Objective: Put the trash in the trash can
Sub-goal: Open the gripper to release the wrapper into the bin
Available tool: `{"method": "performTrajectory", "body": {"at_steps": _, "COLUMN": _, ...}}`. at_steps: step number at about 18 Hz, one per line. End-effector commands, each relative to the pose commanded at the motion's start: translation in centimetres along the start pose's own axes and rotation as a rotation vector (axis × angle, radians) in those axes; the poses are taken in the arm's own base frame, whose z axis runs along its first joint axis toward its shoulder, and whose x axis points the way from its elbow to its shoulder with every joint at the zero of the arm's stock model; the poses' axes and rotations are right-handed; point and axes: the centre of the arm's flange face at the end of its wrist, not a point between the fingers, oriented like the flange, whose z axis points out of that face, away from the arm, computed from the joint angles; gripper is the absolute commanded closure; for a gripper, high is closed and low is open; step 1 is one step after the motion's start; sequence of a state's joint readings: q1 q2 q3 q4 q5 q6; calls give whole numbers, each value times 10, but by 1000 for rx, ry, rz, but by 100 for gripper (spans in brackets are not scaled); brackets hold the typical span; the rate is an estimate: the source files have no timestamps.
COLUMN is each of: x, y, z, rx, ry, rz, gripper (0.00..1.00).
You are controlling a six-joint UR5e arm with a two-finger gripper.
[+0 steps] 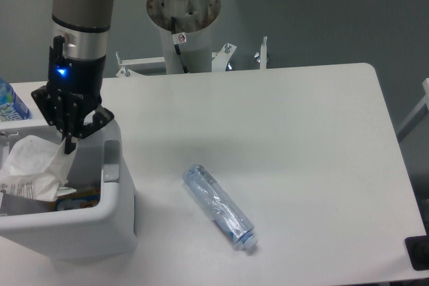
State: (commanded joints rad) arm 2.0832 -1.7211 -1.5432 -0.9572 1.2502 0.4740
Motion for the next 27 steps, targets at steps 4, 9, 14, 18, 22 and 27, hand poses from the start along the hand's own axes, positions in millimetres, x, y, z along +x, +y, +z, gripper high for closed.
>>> {"method": "performTrajectory", "body": {"at_steps": 4, "x": 1, "y": 7, "z": 7, "rx": -16, "ry": 8, "rz": -6, "gripper": 96}}
{"method": "performTrajectory", "body": {"at_steps": 9, "x": 0, "y": 10, "z": 13, "rx": -27, "ry": 14, "rz": -9, "gripper": 96}}
{"method": "performTrajectory", "body": {"at_steps": 14, "x": -1, "y": 13, "z": 21, "rx": -38, "ry": 19, "rz": -11, "gripper": 89}}
{"method": "performTrajectory", "body": {"at_steps": 18, "x": 1, "y": 13, "z": 18, "rx": -34, "ry": 20, "rz": -12, "gripper": 28}}
{"method": "performTrajectory", "body": {"at_steps": 22, "x": 2, "y": 11, "z": 12, "rx": -27, "ry": 15, "rz": -24, "gripper": 8}}
{"method": "performTrajectory", "body": {"at_steps": 27, "x": 3, "y": 7, "z": 3, "rx": -11, "ry": 11, "rz": -20, "gripper": 0}}
